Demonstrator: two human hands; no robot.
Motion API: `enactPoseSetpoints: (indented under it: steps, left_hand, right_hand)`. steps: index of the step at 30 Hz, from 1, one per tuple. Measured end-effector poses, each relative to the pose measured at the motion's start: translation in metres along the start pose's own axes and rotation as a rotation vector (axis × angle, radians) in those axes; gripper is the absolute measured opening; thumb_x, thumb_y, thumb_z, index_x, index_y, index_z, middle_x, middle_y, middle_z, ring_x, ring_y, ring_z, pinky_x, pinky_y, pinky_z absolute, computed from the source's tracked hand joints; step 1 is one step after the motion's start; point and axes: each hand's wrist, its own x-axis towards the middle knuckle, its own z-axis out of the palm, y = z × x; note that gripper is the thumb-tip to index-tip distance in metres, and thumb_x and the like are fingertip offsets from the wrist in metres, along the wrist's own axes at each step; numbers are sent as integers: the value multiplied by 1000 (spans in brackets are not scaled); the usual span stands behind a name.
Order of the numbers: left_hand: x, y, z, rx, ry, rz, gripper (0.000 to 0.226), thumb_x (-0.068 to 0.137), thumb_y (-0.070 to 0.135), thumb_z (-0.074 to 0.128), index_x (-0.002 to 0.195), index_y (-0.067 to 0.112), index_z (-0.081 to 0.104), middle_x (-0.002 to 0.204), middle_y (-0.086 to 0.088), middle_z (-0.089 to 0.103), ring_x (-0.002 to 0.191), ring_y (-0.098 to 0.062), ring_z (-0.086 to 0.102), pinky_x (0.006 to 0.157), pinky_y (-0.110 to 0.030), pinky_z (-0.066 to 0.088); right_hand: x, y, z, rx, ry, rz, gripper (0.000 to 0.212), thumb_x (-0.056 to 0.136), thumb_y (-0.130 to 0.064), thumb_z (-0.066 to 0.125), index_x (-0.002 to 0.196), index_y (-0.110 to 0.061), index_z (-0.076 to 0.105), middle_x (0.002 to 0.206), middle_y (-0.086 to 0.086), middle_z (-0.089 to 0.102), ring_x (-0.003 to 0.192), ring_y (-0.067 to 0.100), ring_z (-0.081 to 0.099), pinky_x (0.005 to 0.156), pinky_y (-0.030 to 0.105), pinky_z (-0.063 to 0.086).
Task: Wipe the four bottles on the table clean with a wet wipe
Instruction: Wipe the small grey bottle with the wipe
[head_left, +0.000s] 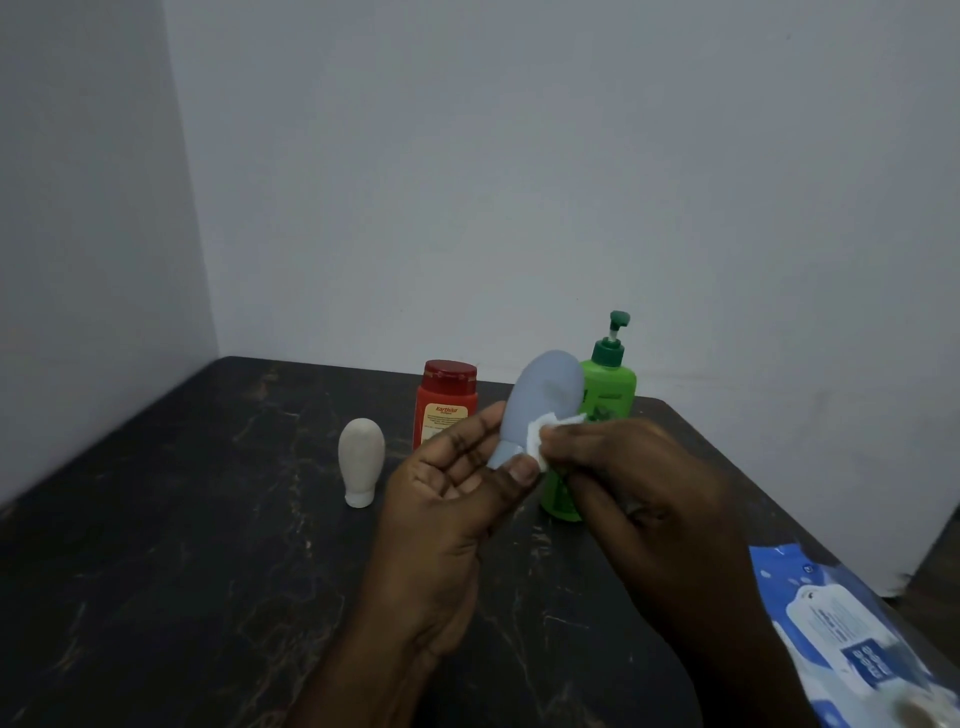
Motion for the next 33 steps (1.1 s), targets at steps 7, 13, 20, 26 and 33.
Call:
enactPoseSetpoints:
  steps: [7, 13, 20, 26, 33]
  left_hand:
    - [-7, -5, 3, 299, -110, 90, 59, 53, 9, 84, 109, 20, 71, 107, 5, 77, 101, -14, 73, 79, -23, 59]
    - [-5, -7, 1, 377, -103, 160, 56, 61, -1, 84, 112, 18, 70, 107, 4, 77, 100, -14, 74, 78, -23, 59]
    - [-2, -7, -5, 440, -149, 163, 58, 62, -5, 85, 114, 14, 70, 109, 4, 77, 102, -13, 73, 81, -24, 59]
    - [-5, -11, -1, 434, -176, 169, 59, 62, -8, 85, 115, 13, 69, 110, 3, 76, 103, -13, 73, 80, -23, 59]
    - [-4, -9, -5, 438, -173, 194, 53, 68, -17, 78, 113, 10, 69, 108, 3, 77, 101, -15, 74, 79, -23, 59]
  right_hand:
    - [-4, 13, 5, -217, 253, 225, 27, 91, 2, 68, 117, -2, 71, 115, 12, 70, 106, 17, 65, 99, 14, 43]
    - [-1, 12, -1, -64, -5, 83, 26, 88, -5, 65, 112, -5, 74, 108, 7, 66, 100, 11, 62, 91, 15, 48]
    - [-1, 19, -5, -135, 22, 89, 26, 87, -4, 65, 110, -10, 76, 109, 5, 68, 101, 15, 64, 92, 15, 47]
    - [-3, 25, -7, -143, 91, 148, 27, 89, -7, 65, 115, -7, 74, 116, 8, 69, 108, 17, 64, 98, 24, 50]
    - [1, 11, -7, -46, -130, -52, 25, 91, -17, 62, 111, -16, 76, 115, -4, 71, 107, 16, 62, 92, 29, 49]
